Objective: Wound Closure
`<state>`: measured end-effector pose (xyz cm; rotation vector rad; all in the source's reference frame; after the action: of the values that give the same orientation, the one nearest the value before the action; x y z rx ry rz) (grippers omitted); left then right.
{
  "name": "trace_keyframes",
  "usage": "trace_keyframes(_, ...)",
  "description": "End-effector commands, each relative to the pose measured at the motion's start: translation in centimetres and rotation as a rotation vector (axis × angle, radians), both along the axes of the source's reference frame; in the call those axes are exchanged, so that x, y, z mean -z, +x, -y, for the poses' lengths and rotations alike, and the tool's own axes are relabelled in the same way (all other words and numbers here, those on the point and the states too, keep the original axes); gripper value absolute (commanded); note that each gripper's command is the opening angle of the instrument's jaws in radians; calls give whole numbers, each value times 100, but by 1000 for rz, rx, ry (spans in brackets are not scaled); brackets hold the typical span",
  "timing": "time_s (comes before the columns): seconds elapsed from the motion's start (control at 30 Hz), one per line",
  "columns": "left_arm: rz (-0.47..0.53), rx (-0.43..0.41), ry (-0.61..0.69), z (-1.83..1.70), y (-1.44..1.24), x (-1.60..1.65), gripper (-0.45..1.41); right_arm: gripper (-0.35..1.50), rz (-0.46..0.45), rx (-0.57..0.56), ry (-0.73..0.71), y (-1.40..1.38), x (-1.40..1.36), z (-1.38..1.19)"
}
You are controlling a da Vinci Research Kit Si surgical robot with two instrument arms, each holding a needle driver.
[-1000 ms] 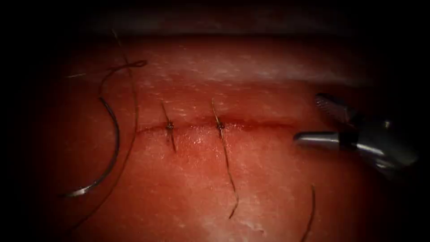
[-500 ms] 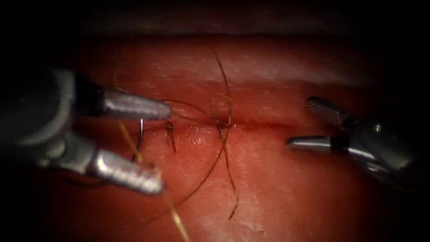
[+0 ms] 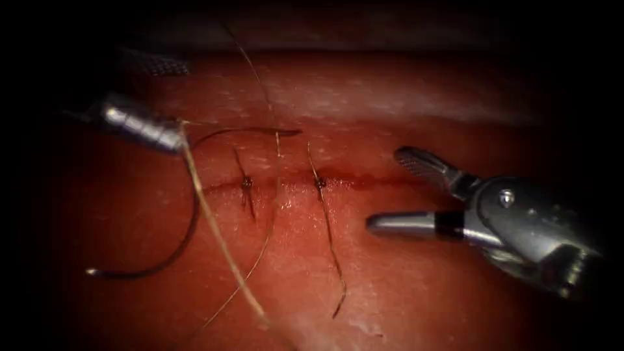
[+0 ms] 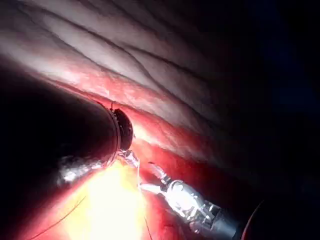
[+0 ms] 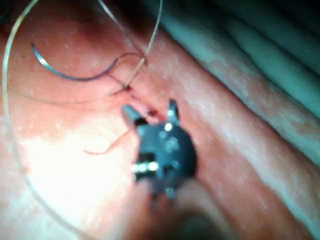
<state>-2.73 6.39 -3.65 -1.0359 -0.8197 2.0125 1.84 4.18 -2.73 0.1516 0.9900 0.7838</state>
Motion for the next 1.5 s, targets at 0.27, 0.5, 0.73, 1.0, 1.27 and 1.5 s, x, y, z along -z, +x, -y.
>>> trace_keyframes(0.27, 288, 178, 173, -86, 18, 79, 73, 138, 2, -3, -5, -2, -5, -3)
trace_keyframes(0.5, 247, 54, 149, -154, 76, 148, 73, 138, 2, -4, -4, -1, -4, -2)
trace_keyframes(0.73, 228, 47, 78, -161, 44, 157, 71, 138, 2, -3, -4, -3, -4, -3)
trace_keyframes(1.0, 199, -2, 18, -94, -86, 145, 68, 136, 58, -4, -3, -23, -5, -6)
trace_keyframes(1.27, -51, -174, -144, -11, -154, 111, 67, 136, 200, -16, -23, -67, -6, -9)
trace_keyframes(1.5, -183, -358, -254, 66, -183, 59, 60, 140, 205, -22, -23, -65, -6, -9)
